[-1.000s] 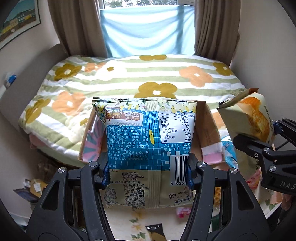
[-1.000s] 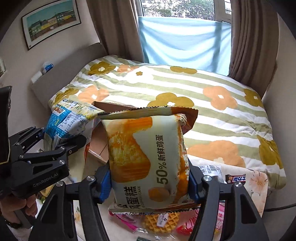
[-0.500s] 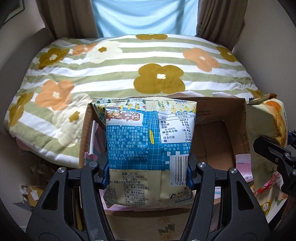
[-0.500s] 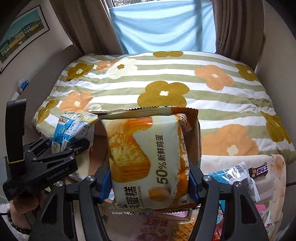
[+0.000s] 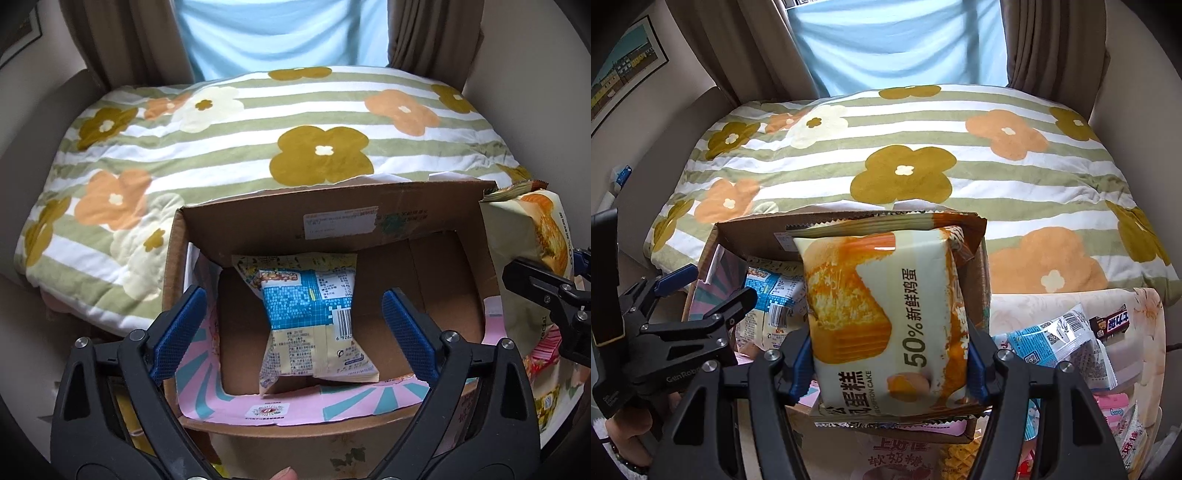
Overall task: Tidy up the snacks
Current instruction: 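Carry both packets over the cardboard box and lower them inside, then open both tools to release the packets into the box and withdraw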
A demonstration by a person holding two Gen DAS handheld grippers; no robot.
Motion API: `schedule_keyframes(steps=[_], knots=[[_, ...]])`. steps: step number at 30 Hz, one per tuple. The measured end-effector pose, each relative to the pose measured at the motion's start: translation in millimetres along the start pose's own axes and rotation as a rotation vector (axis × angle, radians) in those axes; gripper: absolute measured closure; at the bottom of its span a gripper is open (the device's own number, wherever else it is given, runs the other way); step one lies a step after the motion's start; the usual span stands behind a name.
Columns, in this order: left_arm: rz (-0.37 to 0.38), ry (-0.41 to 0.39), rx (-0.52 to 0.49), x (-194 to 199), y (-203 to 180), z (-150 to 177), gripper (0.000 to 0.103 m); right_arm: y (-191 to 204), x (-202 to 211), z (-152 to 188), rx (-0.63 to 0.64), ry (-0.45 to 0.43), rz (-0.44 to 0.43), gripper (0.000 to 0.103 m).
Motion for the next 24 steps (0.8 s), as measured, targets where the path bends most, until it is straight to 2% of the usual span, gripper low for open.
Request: schedule_keyframes(steps=[4, 9, 12, 13, 15, 16, 20, 24], knots=[[0.001, -0.005, 0.017, 14.0, 6.0, 10.1, 0.008, 2.9, -6.1, -2.9, 0.002, 0.019, -0.001, 0.041], [-0.038, -0.018, 0.028, 33.4, 14.9, 21.3, 0.008, 5.5, -19.5, -7.4, -0.002, 0.042, -0.02, 0.04], [-0.05, -0.021, 0.043, 43.2, 20.9, 27.8, 0.008, 11.2, -33.6, -6.5, 0.01, 0.085, -0.022, 0.039], [-0.05, -0.021, 0.051, 46.4, 22.6, 29.8, 0.008, 12.6, -39.8, -5.6, 0.011, 0.105, -0.016, 0.036], [-0.051, -0.024, 0.062, 52.4, 24.6, 33.5, 0.008, 12.9, -45.1, -0.2, 0.011, 0.125, -0.013, 0.017], [-0.051, -0.026, 0.064, 55.3, 25.5, 35.2, 0.008, 13.7, -45.1, 2.0, 0.017, 0.123, -0.008, 0.001], [-0.056, -0.031, 0.06, 63.5, 25.1, 41.6, 0.008, 17.3, -32.6, 11.4, 0.083, 0.063, 0.012, 0.0], [-0.044, -0.03, 0.066, 70.0, 21.2, 45.0, 0.008, 18.0, -19.0, 16.5, 0.074, 0.036, -0.022, 0.0]])
Point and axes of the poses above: each gripper's, at about its wrist camera, not at the fingertips, and x roughly against the way its jaws point, y to its left, z to its underside, the point moved 1 cm from there along -x, roughly the way its jaws point, and after that the axes turned 9 degrees about -y, right-handed, at the moved point
